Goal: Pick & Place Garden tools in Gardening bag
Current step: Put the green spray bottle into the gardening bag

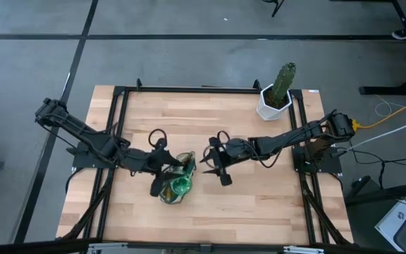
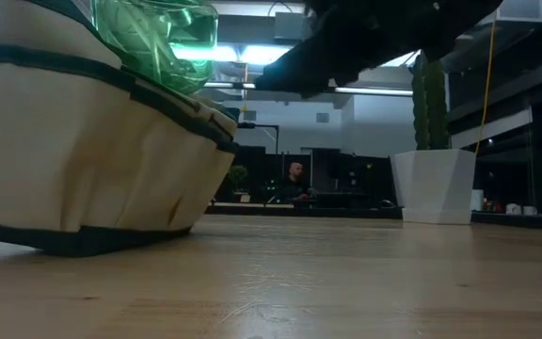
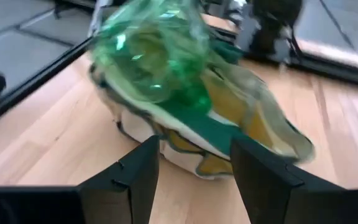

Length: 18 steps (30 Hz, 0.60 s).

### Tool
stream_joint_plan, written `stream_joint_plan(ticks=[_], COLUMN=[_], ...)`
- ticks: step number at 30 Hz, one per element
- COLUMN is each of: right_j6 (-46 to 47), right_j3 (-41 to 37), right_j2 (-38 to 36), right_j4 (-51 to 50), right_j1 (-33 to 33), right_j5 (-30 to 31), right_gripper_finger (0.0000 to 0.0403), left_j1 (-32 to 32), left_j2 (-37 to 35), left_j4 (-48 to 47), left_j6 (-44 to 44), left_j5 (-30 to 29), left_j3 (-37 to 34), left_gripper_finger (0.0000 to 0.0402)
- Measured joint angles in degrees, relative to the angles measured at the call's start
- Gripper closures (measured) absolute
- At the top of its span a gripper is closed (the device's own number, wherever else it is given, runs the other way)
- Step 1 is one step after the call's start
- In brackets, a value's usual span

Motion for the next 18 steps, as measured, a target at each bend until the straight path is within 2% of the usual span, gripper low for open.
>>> stream_joint_plan(ticks=[3, 7, 12, 18], right_j6=[-4.47, -7.35, -12.08, -15.74], right_j3=[2.56, 9.3, 16.22, 18.76], right_j2=[1.13, 2.44, 5.49, 8.66], right_j4=[-1.68, -12.3, -22.34, -22.35], right_j1=[0.81, 0.67, -0.2, -1.5], right_j5=[1.22, 3.51, 3.02, 3.02], right_gripper_finger=[0.0204, 0.0204, 0.0204, 0.0204], left_j1=[-1.22, -3.5, -5.79, -7.04], left_j2=[1.08, 1.77, 2.03, 4.48], left_j4=[2.42, 4.83, 5.51, 5.2], left_j6=[0.02, 1.99, 2.43, 2.54], left_j5=[0.05, 0.07, -0.04, 1.03], left_j3=[0.0, 0.02, 0.11, 0.11], left_gripper_finger=[0.0239, 0.0256, 0.029, 0.0347])
